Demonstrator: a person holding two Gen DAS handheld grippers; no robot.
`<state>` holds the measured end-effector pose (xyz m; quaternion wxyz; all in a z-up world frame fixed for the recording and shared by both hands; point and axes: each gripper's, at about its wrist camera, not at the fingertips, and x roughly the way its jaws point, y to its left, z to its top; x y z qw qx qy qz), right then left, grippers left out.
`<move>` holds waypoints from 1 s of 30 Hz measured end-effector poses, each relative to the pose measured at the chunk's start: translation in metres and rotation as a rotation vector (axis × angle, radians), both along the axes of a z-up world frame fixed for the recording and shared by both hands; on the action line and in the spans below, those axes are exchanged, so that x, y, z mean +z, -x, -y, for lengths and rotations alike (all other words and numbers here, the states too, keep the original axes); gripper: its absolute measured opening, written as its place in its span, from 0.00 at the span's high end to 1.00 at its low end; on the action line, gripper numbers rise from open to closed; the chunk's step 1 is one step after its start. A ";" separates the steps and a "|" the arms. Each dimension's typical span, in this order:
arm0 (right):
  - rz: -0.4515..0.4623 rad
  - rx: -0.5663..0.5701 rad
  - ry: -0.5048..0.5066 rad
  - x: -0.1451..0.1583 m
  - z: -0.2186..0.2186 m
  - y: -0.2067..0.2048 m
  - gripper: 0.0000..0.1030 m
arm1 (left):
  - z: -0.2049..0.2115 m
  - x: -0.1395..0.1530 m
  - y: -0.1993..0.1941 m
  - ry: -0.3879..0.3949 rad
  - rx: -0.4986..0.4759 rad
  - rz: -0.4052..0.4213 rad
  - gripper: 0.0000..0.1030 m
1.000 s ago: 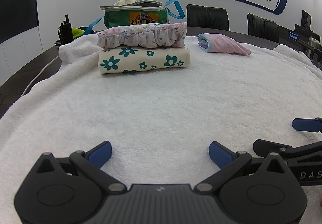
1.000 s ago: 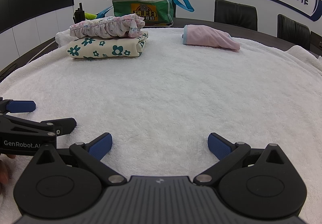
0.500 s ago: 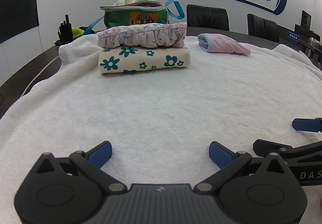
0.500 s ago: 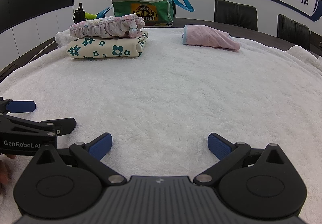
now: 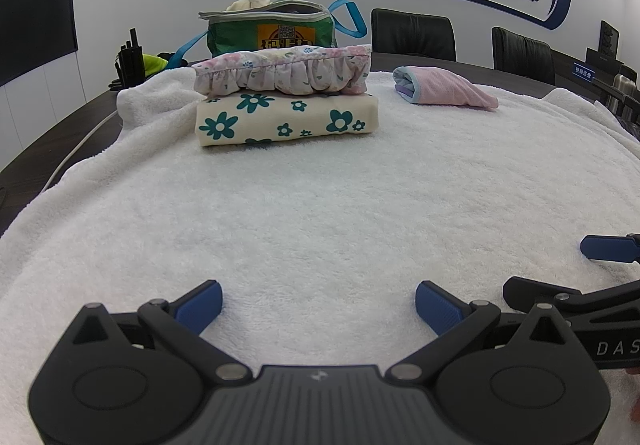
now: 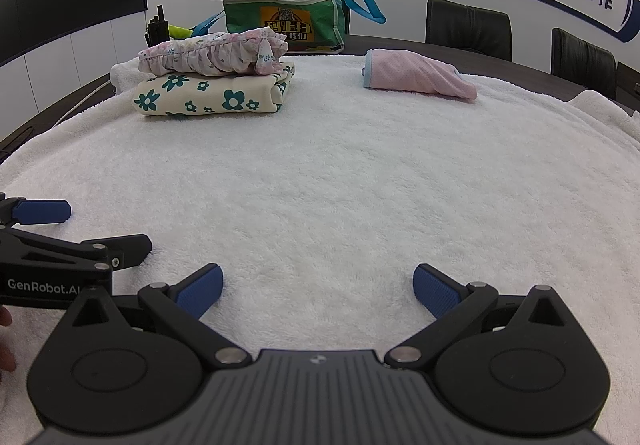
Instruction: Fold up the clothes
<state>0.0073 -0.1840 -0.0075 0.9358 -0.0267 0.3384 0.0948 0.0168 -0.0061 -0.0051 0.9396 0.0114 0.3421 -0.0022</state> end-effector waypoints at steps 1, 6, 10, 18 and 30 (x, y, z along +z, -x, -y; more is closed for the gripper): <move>0.000 0.000 0.000 0.000 0.000 0.000 0.01 | 0.000 0.000 0.000 0.000 0.000 0.001 0.00; 0.000 0.000 0.000 0.000 0.000 0.000 0.01 | 0.000 -0.001 -0.001 0.001 -0.002 0.002 0.00; 0.000 0.000 0.001 0.000 0.001 0.001 0.00 | 0.000 -0.002 -0.001 0.000 -0.002 0.001 0.00; 0.000 0.000 0.003 0.000 0.000 0.000 0.01 | 0.000 -0.001 0.000 0.002 0.000 0.004 0.00; 0.000 0.000 0.004 0.000 0.000 0.000 0.01 | 0.001 -0.001 -0.001 0.001 0.000 0.003 0.00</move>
